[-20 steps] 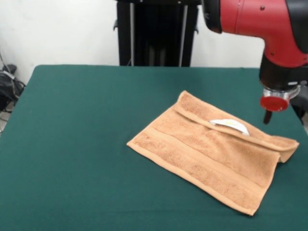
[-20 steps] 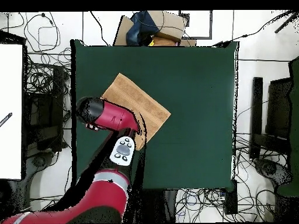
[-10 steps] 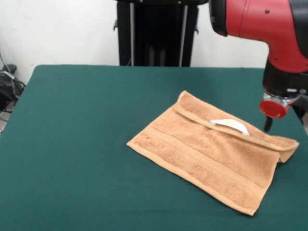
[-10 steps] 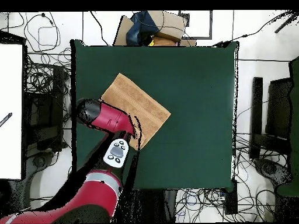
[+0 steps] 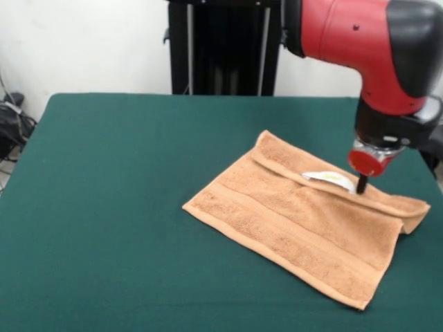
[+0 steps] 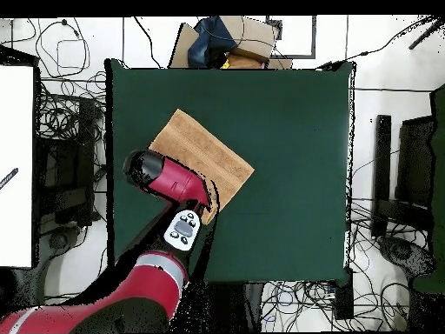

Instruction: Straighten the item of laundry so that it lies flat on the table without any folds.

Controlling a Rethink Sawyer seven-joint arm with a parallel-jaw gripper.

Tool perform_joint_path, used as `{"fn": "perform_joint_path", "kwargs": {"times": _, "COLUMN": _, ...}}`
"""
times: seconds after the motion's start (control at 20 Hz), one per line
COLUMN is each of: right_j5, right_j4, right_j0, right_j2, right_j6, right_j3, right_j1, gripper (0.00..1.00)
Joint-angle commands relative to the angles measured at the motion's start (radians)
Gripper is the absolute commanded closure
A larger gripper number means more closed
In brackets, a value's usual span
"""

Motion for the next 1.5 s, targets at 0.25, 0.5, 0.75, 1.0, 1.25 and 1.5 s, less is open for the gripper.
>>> {"fn": "perform_joint_path", "kwargs": {"times": 0.25, "right_j5": -0.143, "right_j4": 0.121, "right_j0": -0.033, "right_j2": -0.007, "right_j6": 0.272, "right_j3": 0.080, "right_j1": 0.060, "gripper": 0.00}}
{"fn": "perform_joint_path", "kwargs": {"times": 0.5, "right_j5": -0.094, "right_j4": 0.131, "right_j0": -0.027, "right_j2": -0.058, "right_j6": 0.322, "right_j3": -0.035, "right_j1": 0.144, "gripper": 0.00}}
{"fn": "perform_joint_path", "kwargs": {"times": 0.75, "right_j5": -0.064, "right_j4": 0.143, "right_j0": -0.028, "right_j2": -0.096, "right_j6": 0.347, "right_j3": -0.118, "right_j1": 0.208, "gripper": 0.00}}
{"fn": "perform_joint_path", "kwargs": {"times": 1.0, "right_j5": -0.056, "right_j4": 0.160, "right_j0": -0.045, "right_j2": -0.104, "right_j6": 0.333, "right_j3": -0.137, "right_j1": 0.222, "gripper": 0.00}}
{"fn": "perform_joint_path", "kwargs": {"times": 1.25, "right_j5": -0.035, "right_j4": 0.156, "right_j0": -0.053, "right_j2": -0.102, "right_j6": 0.289, "right_j3": -0.132, "right_j1": 0.220, "gripper": 0.00}}
{"fn": "perform_joint_path", "kwargs": {"times": 1.5, "right_j5": -0.045, "right_j4": 0.156, "right_j0": -0.074, "right_j2": -0.054, "right_j6": 0.201, "right_j3": -0.105, "right_j1": 0.200, "gripper": 0.00}}
